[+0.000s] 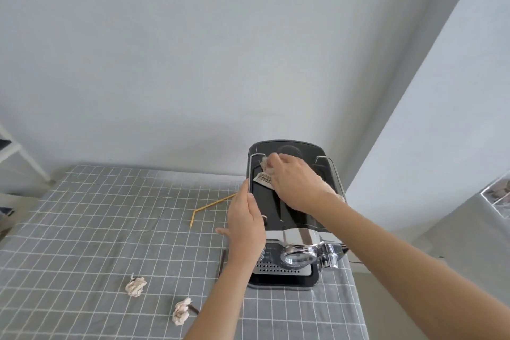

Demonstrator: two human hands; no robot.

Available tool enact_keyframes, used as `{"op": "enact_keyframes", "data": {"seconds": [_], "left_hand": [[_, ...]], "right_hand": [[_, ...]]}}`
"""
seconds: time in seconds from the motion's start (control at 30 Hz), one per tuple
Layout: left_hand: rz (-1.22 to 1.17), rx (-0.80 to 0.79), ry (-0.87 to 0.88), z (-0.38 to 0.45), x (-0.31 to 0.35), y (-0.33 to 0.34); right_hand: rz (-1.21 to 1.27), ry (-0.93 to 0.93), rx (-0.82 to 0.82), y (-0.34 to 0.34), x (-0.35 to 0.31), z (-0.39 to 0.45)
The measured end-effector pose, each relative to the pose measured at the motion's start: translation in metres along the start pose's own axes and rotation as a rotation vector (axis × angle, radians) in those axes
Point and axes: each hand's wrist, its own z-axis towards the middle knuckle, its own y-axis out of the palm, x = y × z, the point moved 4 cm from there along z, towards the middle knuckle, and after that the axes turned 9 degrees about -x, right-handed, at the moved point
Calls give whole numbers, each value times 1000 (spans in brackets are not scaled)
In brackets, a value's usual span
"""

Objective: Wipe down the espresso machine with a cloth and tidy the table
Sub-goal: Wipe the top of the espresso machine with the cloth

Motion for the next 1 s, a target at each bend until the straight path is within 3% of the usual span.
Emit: {"op": "enact_keyframes", "data": {"seconds": [0.1,0.33,0.53,0.7,0.8,0.93,1.0], "left_hand": [[-31,-2,41,2,-1,0],[-29,-18,12,0,4,-2],[-25,-12,89,0,0,4],[-8,-38,143,3,7,1],[-6,-22,102,3,-3,2],[-42,2,28,3,-4,2],[-40,2,39,3,-3,2]], "right_hand": [[-19,-108,47,13,-8,-26],[-237,45,27,18,-16,25],[-195,-78,16,5,-12,-60],[-201,-189,-150,-11,-37,-122],[39,-80,-300,-43,-16,-132],[149,50,150,-79,35,-84],[95,63,181,-66,49,-41]]}}
